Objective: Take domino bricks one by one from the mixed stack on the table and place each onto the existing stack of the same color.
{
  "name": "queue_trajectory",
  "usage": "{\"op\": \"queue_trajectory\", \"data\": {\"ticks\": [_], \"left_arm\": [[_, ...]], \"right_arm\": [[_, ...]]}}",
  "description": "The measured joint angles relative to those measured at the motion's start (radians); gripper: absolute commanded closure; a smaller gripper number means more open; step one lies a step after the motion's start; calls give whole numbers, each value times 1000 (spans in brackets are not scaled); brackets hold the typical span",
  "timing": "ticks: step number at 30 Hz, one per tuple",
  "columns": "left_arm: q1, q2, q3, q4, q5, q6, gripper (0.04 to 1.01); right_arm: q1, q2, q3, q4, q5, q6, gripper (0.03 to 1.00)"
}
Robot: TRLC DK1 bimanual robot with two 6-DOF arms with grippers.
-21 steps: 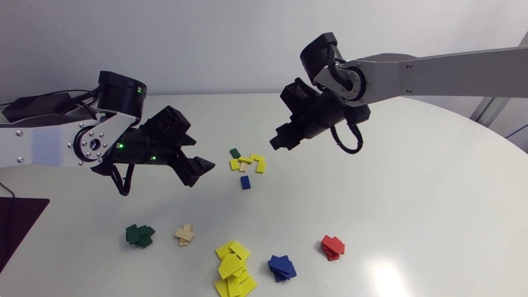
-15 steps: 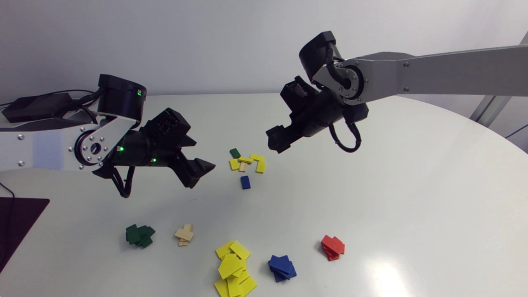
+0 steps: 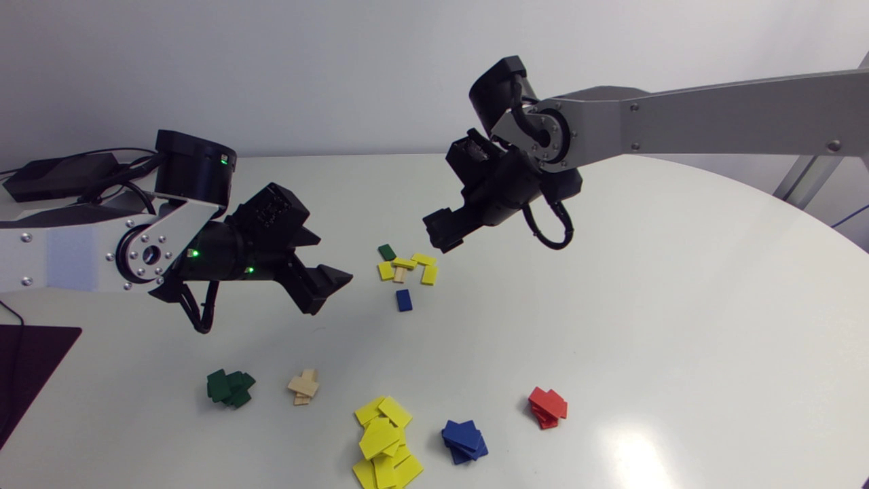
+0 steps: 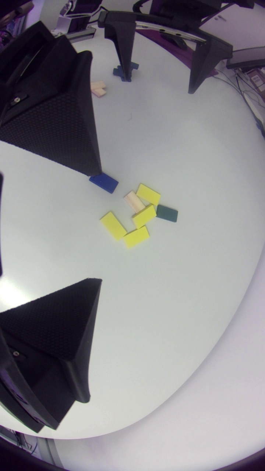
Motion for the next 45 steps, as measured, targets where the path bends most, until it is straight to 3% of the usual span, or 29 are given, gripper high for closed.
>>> {"op": "queue_trajectory", "data": {"ticks": [10,26,45], "left_arm": [[16,-39,-37,5,-4,-24,46],[61,-115,-111,43,-4,-27,46],[88,-240,-166,47,12,-31,46]], "right_arm": [[26,152,136,-118,92,53,62],[74,399,459,-307,126,182,70],[103,551,631,-420,207,259,70]]}}
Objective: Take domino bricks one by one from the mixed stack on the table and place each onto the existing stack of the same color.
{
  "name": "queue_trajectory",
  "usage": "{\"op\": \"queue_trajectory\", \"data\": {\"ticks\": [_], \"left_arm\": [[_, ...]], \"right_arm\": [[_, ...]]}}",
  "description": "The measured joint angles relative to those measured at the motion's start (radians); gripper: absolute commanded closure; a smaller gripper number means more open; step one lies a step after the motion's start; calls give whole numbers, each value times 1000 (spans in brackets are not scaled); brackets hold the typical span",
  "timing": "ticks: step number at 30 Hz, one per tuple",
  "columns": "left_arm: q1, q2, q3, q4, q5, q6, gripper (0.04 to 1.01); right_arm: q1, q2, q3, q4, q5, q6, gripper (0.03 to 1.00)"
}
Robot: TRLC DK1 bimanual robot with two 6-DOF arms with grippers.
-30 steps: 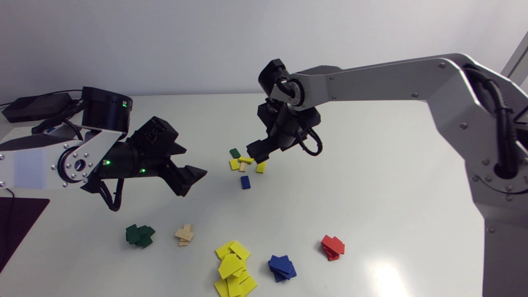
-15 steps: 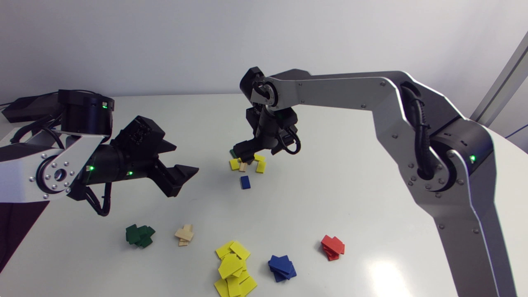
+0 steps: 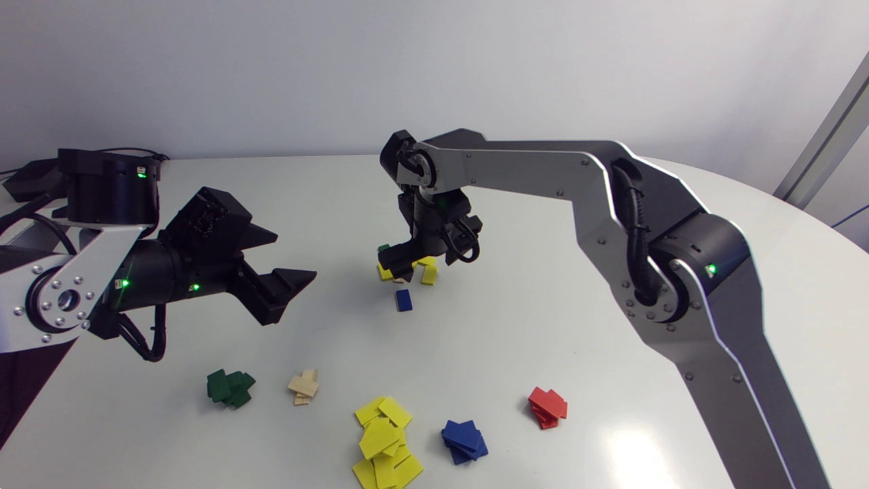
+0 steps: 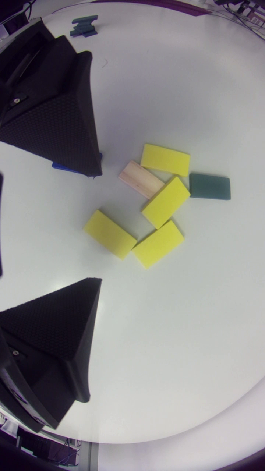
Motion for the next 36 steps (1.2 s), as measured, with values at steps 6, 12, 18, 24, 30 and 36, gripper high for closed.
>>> {"op": "queue_trajectory", "data": {"ticks": [6,12,18,24,30,36], "left_arm": [[6,-36,-38,-1,5,0,46],[23,-50,-45,-5,14,1,48],[25,-54,-45,-9,24,1,48],[25,-54,-46,-9,31,1,46],[25,-54,-46,-13,31,1,46],[24,-54,-46,-20,31,1,48]], "right_arm": [[0,32,50,-16,18,10,134],[-3,60,59,-38,17,21,164],[-14,69,67,-46,14,24,225],[-20,71,85,-47,14,24,356],[-21,71,92,-61,2,25,456],[-22,71,91,-65,-13,29,479]]}}
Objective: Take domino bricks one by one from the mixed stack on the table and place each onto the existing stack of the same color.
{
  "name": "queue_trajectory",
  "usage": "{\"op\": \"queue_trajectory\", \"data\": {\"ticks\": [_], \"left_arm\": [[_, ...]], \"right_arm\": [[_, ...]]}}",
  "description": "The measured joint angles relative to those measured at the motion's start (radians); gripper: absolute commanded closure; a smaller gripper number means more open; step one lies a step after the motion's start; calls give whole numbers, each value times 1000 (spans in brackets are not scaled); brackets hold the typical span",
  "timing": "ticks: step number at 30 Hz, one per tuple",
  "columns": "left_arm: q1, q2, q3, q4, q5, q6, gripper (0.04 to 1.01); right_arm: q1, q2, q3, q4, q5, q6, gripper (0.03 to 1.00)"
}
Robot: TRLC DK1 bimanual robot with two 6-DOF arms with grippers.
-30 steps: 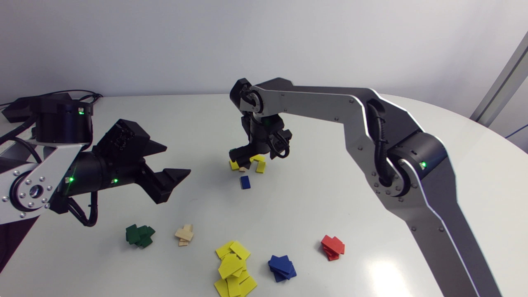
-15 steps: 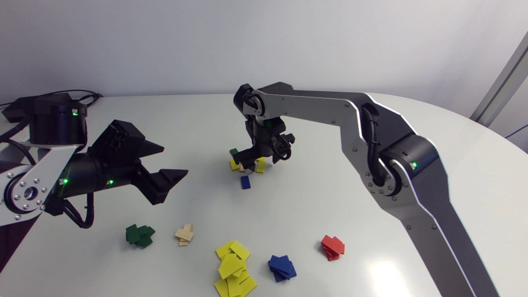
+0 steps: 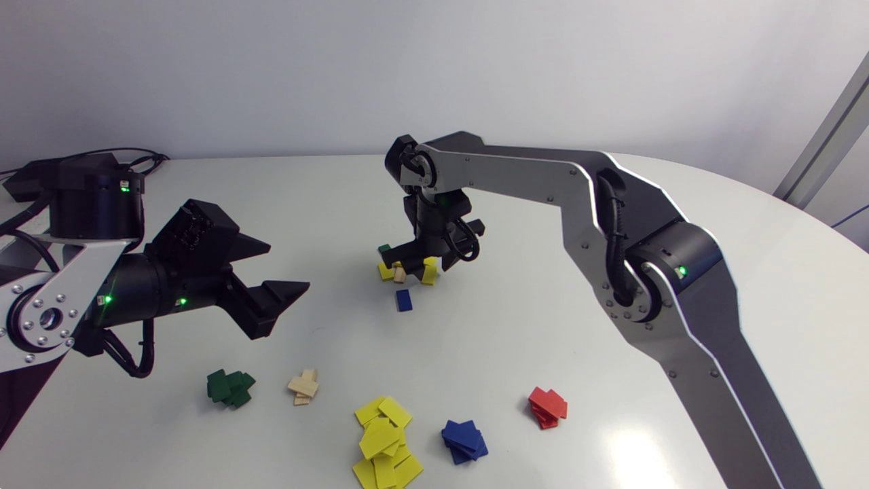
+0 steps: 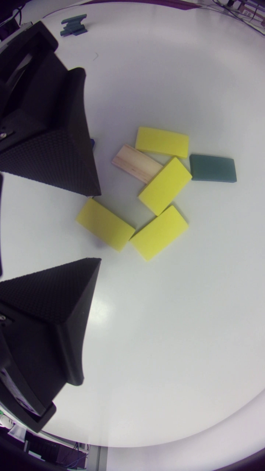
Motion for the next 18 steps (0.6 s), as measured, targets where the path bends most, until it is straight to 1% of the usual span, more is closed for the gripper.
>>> {"op": "queue_trajectory", "data": {"ticks": [4,10,18], "left_arm": [[-1,0,0,-1,0,0,46],[-1,-10,0,-7,0,0,48],[-1,-13,0,-7,0,0,46]], "right_arm": [[-6,1,0,0,-14,3,480],[-12,6,0,-1,-19,14,480],[-12,23,27,-16,-26,15,480]]}}
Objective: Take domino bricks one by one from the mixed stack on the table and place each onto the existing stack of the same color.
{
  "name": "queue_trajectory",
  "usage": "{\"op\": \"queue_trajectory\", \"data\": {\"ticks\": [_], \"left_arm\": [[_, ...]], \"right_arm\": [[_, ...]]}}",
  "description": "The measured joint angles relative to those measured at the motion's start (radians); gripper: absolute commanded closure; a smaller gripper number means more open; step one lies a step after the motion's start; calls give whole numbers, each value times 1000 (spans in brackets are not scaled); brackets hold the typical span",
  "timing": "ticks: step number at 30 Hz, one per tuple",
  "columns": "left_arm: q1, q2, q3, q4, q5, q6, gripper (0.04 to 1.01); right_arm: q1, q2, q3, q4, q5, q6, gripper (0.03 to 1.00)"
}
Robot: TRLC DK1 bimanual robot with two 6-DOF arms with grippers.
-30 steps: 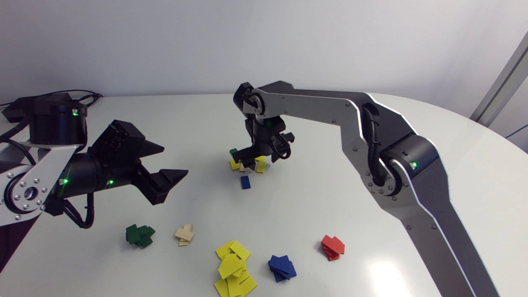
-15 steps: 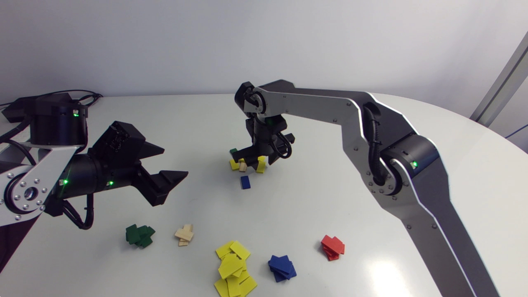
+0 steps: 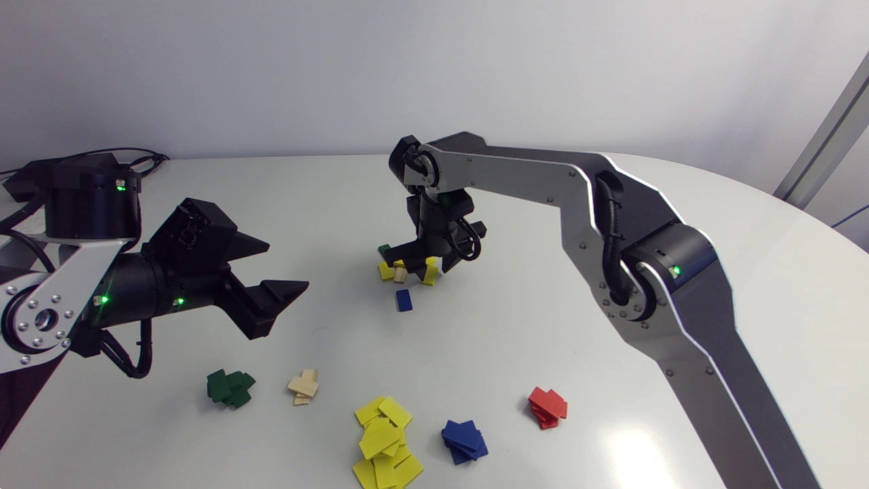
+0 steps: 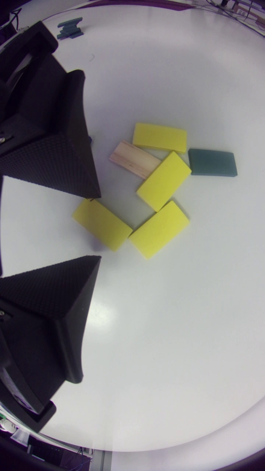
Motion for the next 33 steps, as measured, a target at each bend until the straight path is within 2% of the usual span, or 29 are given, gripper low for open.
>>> {"op": "queue_trajectory", "data": {"ticks": [10,17,22,28,33], "left_arm": [[0,0,0,0,0,0,46],[0,0,0,0,0,0,48],[0,0,0,0,0,0,48],[-1,0,0,0,0,0,46],[-6,0,0,0,0,0,46]], "right_arm": [[1,31,40,-16,-14,0,480],[1,34,43,-22,-15,0,684],[1,34,43,-22,-15,0,887],[1,27,31,-12,-14,2,898],[1,-53,-103,47,-11,3,900]]}}
